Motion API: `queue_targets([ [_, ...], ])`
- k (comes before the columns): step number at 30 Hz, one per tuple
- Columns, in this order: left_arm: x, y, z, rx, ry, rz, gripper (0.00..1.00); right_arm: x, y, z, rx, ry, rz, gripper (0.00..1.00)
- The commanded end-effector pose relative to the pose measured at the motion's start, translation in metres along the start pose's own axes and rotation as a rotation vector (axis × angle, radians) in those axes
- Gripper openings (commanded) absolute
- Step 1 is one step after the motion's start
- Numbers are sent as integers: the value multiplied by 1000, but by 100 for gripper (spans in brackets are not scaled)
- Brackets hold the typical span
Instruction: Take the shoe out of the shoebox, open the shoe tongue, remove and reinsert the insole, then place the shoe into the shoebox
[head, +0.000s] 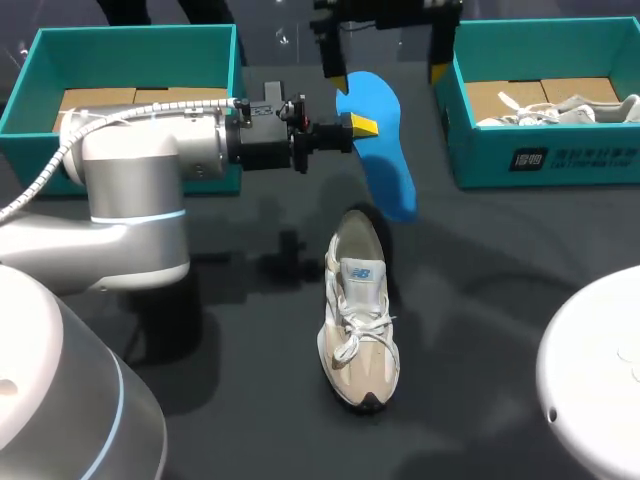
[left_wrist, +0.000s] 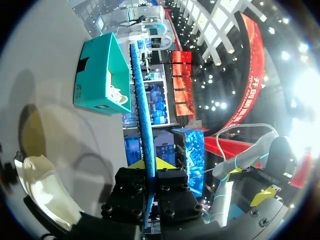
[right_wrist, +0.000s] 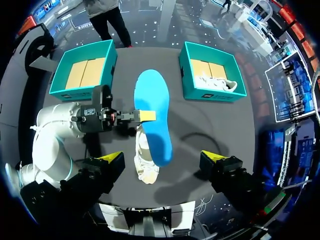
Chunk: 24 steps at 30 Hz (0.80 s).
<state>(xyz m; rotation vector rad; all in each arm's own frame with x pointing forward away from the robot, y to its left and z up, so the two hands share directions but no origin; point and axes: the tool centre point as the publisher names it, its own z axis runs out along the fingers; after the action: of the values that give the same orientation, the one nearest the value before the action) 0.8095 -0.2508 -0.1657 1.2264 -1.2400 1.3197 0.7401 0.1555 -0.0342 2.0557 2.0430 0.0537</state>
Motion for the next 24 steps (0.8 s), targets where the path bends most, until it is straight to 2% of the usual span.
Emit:
queue_targets([
  [1,0,0,0,0,0,1,0,5,-1,-1,2,-49,8,100],
  [4,0,0,0,0,0,1,0,2,-3,1,5,8,22,100],
  [16,0,0,0,0,0,1,0,-5,-12,2,4,38,77,100],
  [24,0,0,0,0,0,1,0,-25,-18,4,14,149,124,100],
])
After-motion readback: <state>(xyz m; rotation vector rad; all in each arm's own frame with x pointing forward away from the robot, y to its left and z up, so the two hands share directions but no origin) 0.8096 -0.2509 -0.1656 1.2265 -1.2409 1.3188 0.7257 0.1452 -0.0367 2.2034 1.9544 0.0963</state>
